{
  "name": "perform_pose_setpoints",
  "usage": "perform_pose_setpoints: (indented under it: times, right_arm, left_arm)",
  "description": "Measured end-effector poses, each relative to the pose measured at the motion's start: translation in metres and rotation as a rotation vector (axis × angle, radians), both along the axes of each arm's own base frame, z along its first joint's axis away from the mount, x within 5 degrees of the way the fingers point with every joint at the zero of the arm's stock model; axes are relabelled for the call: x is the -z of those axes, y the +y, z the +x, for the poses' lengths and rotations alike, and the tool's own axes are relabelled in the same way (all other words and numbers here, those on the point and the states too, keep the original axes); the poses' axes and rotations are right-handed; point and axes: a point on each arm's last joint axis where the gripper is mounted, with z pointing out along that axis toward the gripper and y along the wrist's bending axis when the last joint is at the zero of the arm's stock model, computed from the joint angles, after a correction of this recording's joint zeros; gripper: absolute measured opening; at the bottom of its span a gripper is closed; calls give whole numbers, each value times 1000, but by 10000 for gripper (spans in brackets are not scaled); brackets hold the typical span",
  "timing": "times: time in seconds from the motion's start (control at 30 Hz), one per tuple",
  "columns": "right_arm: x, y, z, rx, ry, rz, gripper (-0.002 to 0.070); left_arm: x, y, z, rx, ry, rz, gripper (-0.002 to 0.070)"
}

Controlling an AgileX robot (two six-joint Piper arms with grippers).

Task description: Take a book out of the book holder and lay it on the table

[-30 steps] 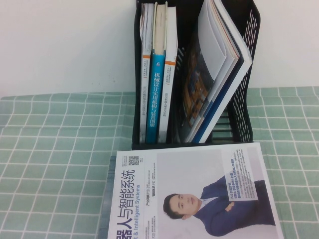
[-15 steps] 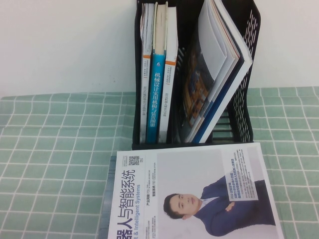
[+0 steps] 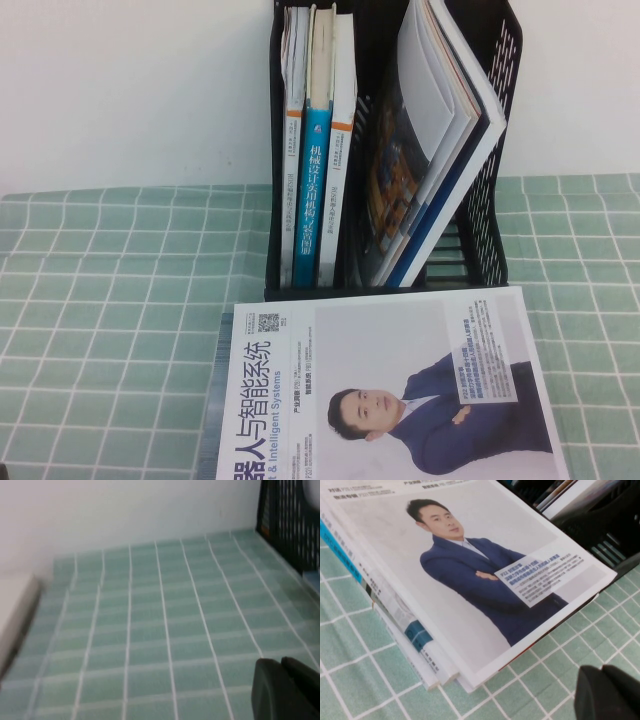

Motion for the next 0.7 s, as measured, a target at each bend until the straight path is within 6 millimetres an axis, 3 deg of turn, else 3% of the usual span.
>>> perform_pose_setpoints:
  times: [0.27, 0.7]
  right_arm:
    - [0, 0, 0, 0, 0, 0, -2]
    - [0, 0, 0, 0, 0, 0, -2]
  left_arm:
    - [5, 0, -1, -34, 62, -116, -3]
    - [5, 0, -1, -37, 66, -123, -3]
